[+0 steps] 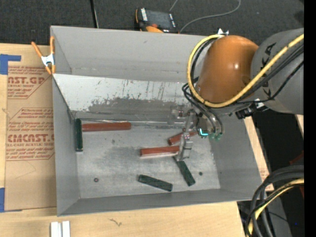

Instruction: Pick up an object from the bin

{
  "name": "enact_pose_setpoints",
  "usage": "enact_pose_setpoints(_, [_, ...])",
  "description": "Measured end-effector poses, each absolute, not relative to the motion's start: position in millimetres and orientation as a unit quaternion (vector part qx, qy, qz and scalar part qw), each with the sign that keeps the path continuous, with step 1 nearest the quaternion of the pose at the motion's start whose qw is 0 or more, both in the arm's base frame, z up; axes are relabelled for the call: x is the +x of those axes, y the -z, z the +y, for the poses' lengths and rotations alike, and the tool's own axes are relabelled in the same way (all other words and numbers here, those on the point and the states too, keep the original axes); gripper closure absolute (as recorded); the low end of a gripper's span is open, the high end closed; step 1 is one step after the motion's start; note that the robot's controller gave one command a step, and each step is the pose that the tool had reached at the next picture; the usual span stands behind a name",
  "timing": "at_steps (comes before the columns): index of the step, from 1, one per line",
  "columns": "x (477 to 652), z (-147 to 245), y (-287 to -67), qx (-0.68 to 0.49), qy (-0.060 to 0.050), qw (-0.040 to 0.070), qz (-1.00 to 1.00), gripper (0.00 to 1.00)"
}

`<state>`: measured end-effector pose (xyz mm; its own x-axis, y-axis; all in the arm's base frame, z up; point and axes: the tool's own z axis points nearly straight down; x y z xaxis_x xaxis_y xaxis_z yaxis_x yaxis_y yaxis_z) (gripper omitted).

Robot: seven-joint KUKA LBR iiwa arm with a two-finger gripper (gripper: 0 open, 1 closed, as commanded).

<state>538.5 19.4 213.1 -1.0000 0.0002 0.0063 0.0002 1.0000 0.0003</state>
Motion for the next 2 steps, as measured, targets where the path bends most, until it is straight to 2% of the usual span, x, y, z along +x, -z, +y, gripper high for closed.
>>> enact_pose_setpoints(1, [533.0, -8.1, -65.7, -0.055, 0.000, 0.003, -0.999, 0.00])
enact_pose_setpoints(2, [535.9, -7.7, -70.4, -0.054, 0.001, -0.001, -0.999, 1.00])
